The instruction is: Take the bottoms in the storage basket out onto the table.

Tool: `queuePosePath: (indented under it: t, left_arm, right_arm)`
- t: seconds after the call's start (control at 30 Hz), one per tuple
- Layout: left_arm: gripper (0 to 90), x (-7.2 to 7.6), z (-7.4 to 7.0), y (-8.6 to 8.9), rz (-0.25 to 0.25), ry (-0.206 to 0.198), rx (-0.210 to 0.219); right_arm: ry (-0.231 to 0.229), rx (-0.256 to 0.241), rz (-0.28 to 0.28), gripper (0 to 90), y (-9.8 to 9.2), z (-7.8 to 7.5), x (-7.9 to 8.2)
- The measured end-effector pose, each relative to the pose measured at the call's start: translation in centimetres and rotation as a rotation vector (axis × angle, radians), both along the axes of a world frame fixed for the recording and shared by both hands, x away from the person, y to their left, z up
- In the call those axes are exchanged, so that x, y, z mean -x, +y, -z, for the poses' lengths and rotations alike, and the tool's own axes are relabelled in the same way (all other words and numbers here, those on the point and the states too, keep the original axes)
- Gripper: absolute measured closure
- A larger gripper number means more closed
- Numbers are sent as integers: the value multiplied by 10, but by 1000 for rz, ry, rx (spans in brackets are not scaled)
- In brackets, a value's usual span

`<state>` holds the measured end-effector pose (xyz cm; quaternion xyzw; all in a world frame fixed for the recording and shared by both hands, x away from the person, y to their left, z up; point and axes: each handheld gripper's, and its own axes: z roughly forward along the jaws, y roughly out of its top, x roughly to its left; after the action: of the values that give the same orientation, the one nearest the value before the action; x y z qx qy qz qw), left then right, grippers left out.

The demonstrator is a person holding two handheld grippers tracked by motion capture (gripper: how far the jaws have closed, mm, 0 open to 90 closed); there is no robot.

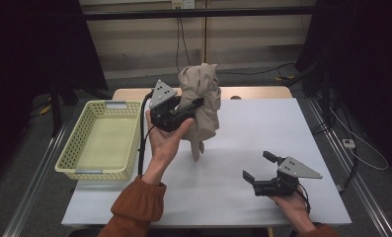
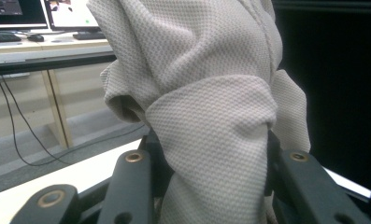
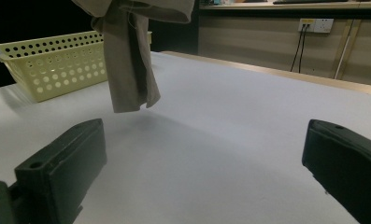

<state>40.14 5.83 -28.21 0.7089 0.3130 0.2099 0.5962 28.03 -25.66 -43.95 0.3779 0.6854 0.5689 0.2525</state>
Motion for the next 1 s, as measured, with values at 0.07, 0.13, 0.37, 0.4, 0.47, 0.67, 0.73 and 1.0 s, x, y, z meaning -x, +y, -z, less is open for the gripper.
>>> queuePosePath:
  t: [0.07,0.13,0.37,0.4,0.47,0.67,0.73,1.0]
  left_arm:
    - [619,-2,3,-3,-1,2,-20]
    - [618,-5,7,-7,-4,7,-29]
    - [619,-13,18,-14,-6,33,-41]
    - [618,-14,19,-14,-6,35,-47]
    - [619,-14,22,-15,-6,41,-44]
    - [619,-16,31,-16,-5,52,-72]
    - [619,-17,35,-17,-10,59,-73]
    - [618,-22,51,-19,-14,95,-92]
  right_arm:
    - [1,-1,0,0,0,0,0]
    - [1,1,0,0,0,0,0]
    - [1,1,-2,0,0,0,0]
    - [1,1,-2,0,0,0,0]
    - [1,1,-1,0,0,0,0]
    - [1,3,-2,0,0,0,0]
    - [3,1,-2,0,0,0,0]
    - [3,3,-3,0,0,0,0]
